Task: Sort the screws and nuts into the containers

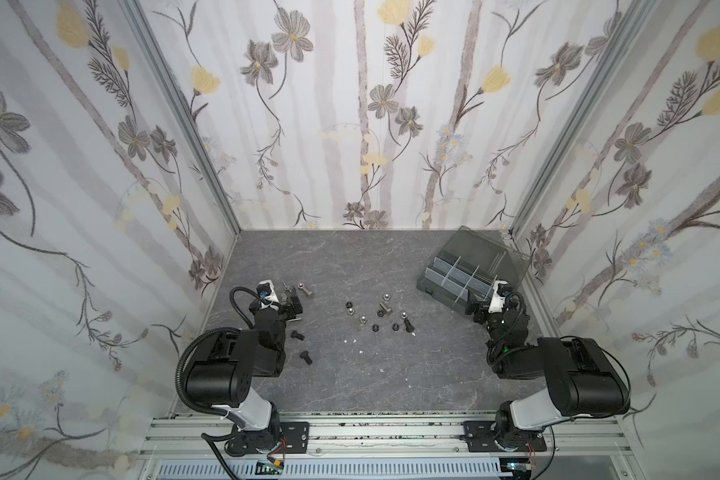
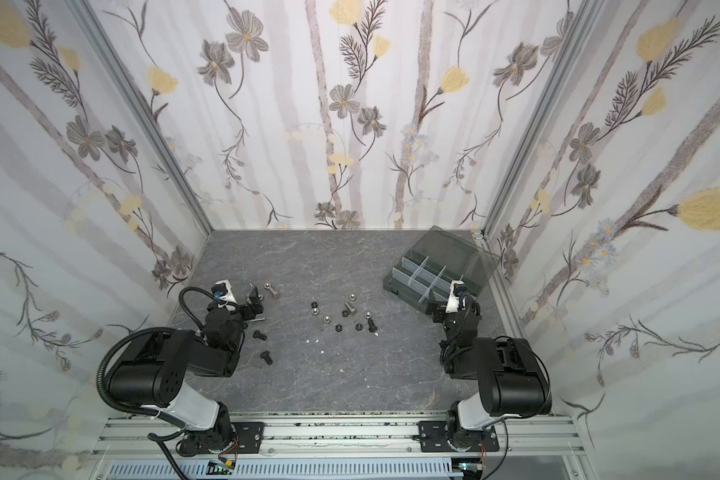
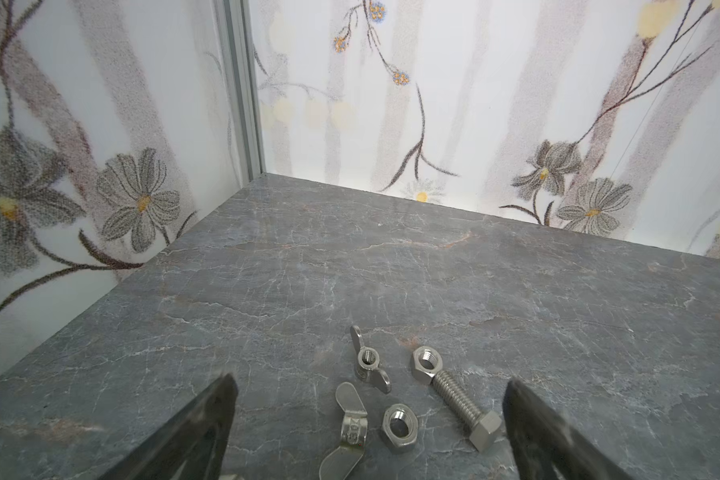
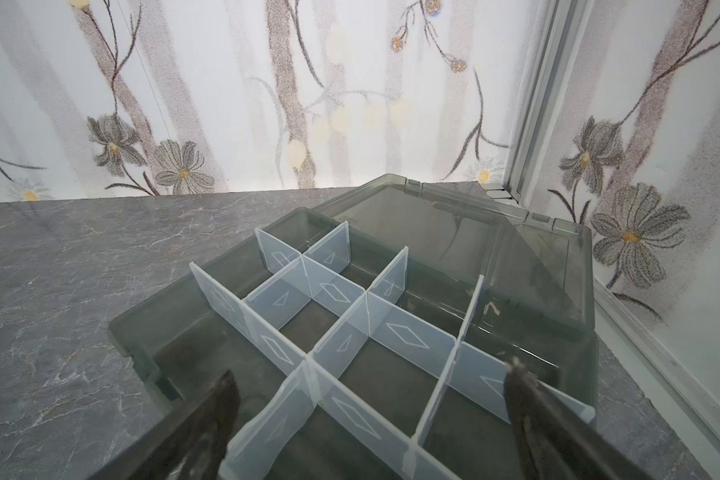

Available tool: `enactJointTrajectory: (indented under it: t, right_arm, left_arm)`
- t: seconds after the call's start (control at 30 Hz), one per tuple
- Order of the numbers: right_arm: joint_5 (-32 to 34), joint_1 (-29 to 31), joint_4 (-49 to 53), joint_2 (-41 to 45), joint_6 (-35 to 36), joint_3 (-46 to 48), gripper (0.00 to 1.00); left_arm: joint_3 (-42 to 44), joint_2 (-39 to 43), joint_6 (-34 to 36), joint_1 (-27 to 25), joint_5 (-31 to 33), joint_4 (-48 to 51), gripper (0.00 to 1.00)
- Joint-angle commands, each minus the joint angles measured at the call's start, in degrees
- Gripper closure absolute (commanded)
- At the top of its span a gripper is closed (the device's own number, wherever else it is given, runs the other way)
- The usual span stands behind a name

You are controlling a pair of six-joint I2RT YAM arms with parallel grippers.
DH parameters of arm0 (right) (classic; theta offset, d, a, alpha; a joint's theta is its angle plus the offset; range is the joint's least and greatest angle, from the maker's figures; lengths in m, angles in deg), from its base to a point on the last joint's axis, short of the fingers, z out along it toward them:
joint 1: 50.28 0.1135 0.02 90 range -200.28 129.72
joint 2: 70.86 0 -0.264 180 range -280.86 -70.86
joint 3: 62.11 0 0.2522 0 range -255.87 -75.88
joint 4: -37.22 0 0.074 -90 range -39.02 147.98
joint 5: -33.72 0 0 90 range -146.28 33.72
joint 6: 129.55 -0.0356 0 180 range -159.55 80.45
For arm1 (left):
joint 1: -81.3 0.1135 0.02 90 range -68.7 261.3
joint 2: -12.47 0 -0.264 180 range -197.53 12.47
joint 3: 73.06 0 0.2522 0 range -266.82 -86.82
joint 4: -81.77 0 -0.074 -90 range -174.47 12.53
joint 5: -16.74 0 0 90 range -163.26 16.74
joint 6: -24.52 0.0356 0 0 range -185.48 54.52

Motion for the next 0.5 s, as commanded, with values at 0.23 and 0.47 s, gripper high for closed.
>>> enactJointTrajectory:
  t: [0.23,0.47]
  right_arm:
    - [0.6,0.1,-1.2,0.1,0.3,-0.2,0.0]
    - [0.4,-0.1,-1.1,0.0,0.2,-0.3,0.0]
  left_arm:
    - [-0.3,0.0,0.0,0.0,0.4,-2.1,0.0]
    - [-0.3,0.0,0.0,0.0,0.3,-2.2,0.0]
